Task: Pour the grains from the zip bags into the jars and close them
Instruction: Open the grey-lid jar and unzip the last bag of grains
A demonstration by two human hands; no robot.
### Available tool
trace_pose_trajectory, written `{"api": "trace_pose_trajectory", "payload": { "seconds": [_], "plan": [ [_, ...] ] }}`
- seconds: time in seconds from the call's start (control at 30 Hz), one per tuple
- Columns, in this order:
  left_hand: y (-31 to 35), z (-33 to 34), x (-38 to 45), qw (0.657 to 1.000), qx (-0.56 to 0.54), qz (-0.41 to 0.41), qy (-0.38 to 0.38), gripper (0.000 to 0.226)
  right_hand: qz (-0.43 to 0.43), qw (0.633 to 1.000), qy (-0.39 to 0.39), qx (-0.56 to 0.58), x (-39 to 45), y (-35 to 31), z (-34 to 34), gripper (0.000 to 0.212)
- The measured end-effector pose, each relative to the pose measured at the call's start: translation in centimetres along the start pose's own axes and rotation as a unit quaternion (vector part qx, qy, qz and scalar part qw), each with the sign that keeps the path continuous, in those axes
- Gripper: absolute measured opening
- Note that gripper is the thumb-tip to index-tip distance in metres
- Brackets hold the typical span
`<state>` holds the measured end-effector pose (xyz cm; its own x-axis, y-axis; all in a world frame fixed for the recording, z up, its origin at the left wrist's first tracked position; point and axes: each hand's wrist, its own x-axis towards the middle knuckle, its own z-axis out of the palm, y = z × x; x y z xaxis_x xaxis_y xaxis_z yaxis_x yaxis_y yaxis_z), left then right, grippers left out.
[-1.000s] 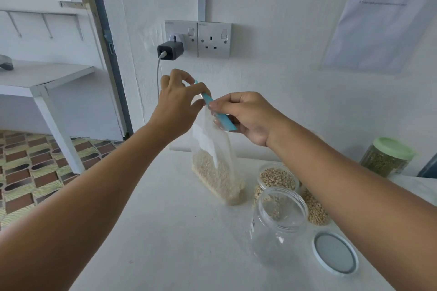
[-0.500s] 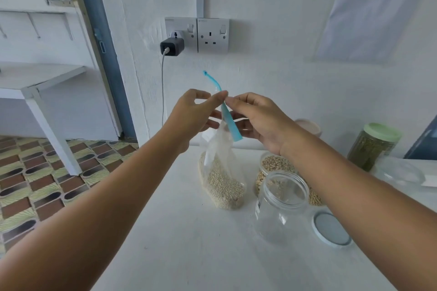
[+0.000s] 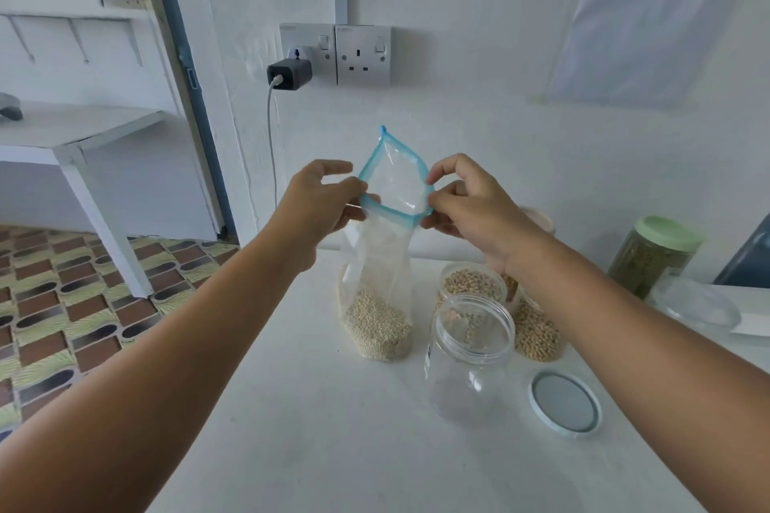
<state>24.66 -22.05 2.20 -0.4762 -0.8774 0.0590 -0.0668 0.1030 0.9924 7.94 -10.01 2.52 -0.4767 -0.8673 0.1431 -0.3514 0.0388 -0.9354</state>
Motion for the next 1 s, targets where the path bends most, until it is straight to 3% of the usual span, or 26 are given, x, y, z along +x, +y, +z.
{"api": "trace_pose_trajectory", "payload": {
  "seconds": [0.1, 0.2, 0.37, 0.47, 0.7, 1.0],
  "plan": [
    [0.4, 0.9, -0.1, 0.993, 0.097, 0.058, 0.018, 0.047, -0.034, 0.993, -0.019, -0.112, 0.2, -0.5, -0.5, 0.038],
    [0.4, 2.4, -0.4, 0.980, 0.157, 0.121, 0.012, 0.056, -0.050, 0.983, -0.054, -0.169, 0.6, -1.1, -0.4, 0.040],
    [-0.1, 0.2, -0.5, 0.954, 0.207, 0.192, 0.100, 0.064, -0.044, 0.969, 0.016, -0.241, 1.1, 0.0, -3.2, 0.035],
    [-0.5, 0.3, -1.3, 0.949, 0.225, 0.203, 0.091, 0.064, -0.041, 0.966, 0.017, -0.255, 1.3, 0.7, -4.1, 0.038],
    [-0.7, 1.1, -2.0, 0.962, 0.162, 0.206, 0.076, 0.051, 0.037, 0.991, -0.046, -0.122, 1.6, -0.8, -1.5, 0.035],
    [-0.6, -2.4, -3.7, 0.962, 0.073, 0.229, 0.131, 0.040, -0.001, 0.996, -0.083, -0.038, 0.6, -1.3, 3.7, 0.044]
  ]
}}
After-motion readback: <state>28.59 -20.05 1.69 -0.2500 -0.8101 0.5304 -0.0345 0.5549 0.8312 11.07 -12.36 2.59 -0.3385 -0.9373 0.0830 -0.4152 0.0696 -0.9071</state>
